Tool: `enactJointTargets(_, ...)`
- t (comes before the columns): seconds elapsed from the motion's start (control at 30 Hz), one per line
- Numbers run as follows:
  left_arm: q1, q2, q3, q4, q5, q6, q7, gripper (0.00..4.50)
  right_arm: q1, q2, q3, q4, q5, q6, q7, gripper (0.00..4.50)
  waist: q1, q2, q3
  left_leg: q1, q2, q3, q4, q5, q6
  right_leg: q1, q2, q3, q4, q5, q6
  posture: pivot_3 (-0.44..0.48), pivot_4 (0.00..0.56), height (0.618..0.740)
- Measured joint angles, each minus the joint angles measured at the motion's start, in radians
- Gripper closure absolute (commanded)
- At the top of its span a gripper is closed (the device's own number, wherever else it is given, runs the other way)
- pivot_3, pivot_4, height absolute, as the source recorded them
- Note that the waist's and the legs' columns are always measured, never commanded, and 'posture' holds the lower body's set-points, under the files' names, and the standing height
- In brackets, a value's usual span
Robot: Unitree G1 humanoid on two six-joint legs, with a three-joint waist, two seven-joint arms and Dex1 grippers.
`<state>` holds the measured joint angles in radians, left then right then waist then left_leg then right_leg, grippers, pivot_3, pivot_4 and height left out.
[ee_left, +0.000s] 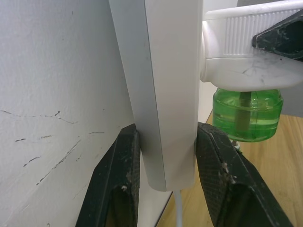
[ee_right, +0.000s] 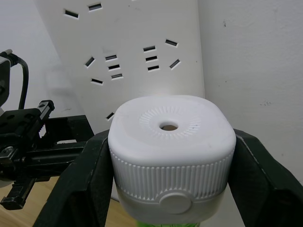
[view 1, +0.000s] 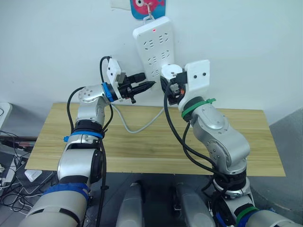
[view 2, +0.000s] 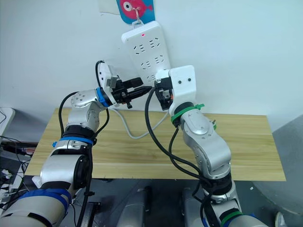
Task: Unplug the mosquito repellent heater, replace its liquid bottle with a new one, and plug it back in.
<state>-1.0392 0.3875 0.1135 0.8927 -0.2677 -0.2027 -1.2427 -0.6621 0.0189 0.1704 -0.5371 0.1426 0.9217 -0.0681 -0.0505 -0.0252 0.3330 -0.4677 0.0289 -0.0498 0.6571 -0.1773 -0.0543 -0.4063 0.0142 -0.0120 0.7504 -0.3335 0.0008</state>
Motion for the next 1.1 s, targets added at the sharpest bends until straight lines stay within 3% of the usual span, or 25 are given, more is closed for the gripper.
enactJointTargets(0.53, 0.0, -0.011, -0.011, -0.013, -0.001, -0.008, -0.034, 3.16, 0.036, 0.0, -0.003, -0.108, -0.004, 0.088, 0.003, 1.59, 0.018, 0.0, 0.0, 0.0, -0.002, 0.0, -0.014, 0.002, -0.004, 0.0, -0.001, -0.001, -0.009, 0.0, 0.0, 0.042, 0.274, 0.74)
enactJointTargets(0.67, 0.0, -0.011, -0.012, -0.021, -0.002, -0.008, -0.034, 3.16, 0.042, 0.0, -0.003, -0.112, -0.005, 0.088, 0.006, 0.19, 0.019, -0.001, 0.0, 0.0, -0.002, 0.0, -0.014, 0.002, -0.004, 0.0, -0.001, -0.001, -0.009, 0.0, 0.0, 0.043, 0.271, 0.74)
enactJointTargets(0.7, 0.0, -0.011, -0.013, -0.021, -0.003, -0.008, -0.034, 3.16, 0.042, 0.0, -0.001, -0.112, -0.005, 0.088, 0.006, 0.04, 0.019, -0.001, 0.0, 0.0, -0.002, 0.0, -0.014, 0.002, -0.004, 0.0, -0.001, -0.002, -0.009, 0.0, 0.0, 0.043, 0.271, 0.74)
enactJointTargets(1.1, 0.0, -0.012, -0.018, -0.023, -0.003, -0.008, -0.034, 3.16, 0.082, -0.033, -0.016, -0.179, 0.002, 0.127, 0.038, 0.04, 0.019, -0.001, 0.0, 0.0, -0.002, -0.001, -0.014, 0.002, -0.004, 0.0, -0.001, -0.002, -0.009, 0.0, 0.0, 0.033, 0.272, 0.74)
